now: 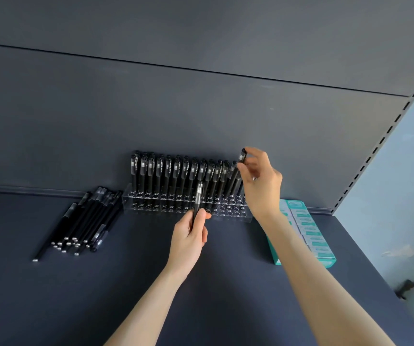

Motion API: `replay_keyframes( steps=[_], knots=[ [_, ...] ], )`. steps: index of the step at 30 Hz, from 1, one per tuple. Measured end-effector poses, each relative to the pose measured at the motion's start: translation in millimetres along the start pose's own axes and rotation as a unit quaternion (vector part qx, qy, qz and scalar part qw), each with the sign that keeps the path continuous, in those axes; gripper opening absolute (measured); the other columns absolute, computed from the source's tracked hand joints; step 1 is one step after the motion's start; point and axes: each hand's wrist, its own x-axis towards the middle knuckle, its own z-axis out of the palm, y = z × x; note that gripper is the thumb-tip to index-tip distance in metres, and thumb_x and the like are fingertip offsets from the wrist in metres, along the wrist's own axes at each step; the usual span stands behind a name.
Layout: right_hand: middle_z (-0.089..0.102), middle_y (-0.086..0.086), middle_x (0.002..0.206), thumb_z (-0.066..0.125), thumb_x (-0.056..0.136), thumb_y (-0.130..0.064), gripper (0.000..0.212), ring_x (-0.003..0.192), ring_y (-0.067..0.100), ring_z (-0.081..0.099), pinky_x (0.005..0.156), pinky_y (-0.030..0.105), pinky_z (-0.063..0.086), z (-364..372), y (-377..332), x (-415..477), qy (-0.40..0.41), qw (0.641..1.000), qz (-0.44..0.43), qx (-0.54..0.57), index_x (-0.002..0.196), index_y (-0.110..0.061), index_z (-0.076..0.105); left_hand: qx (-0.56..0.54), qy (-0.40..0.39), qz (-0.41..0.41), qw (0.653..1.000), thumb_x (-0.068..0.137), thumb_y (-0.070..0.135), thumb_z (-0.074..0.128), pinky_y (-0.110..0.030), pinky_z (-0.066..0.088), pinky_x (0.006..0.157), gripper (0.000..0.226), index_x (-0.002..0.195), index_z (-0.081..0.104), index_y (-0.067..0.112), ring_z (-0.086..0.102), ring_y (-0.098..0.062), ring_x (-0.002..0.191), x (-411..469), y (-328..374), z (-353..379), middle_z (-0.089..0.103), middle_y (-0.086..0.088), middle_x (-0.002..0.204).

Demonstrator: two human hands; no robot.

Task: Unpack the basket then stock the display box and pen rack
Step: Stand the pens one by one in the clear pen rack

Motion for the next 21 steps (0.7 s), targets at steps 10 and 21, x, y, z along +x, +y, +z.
replay_keyframes(
  steps=[10,21],
  knots=[
    [0.063,-0.001,0.08,0.063,0.086,-0.006,0.025,0.07,0.02,0.06,0.075,0.037,0.052,7,12,-18,-0.054,0.997,0.011,-0.063,0.111,-0.011,0.064,-0.002,0.0,0.019,1.0,0.099,0.033,0.047,-0.017,0.025,0.041,0.026,0.084,0.063,0.019,0.027,-0.01,0.046,1,-2,1,0.032,-0.007,0.057],
    [0.07,-0.013,0.078,0.073,0.079,-0.023,0.023,0.073,0.004,0.066,0.068,0.011,0.047,-13,-10,-56,-0.169,0.966,0.132,0.146,0.094,-0.037,0.061,0.027,-0.091,0.047,0.994,0.097,0.027,0.051,-0.023,0.023,0.044,0.026,0.091,0.063,0.004,0.025,-0.013,0.049,-5,8,6,0.027,-0.006,0.058]
  ],
)
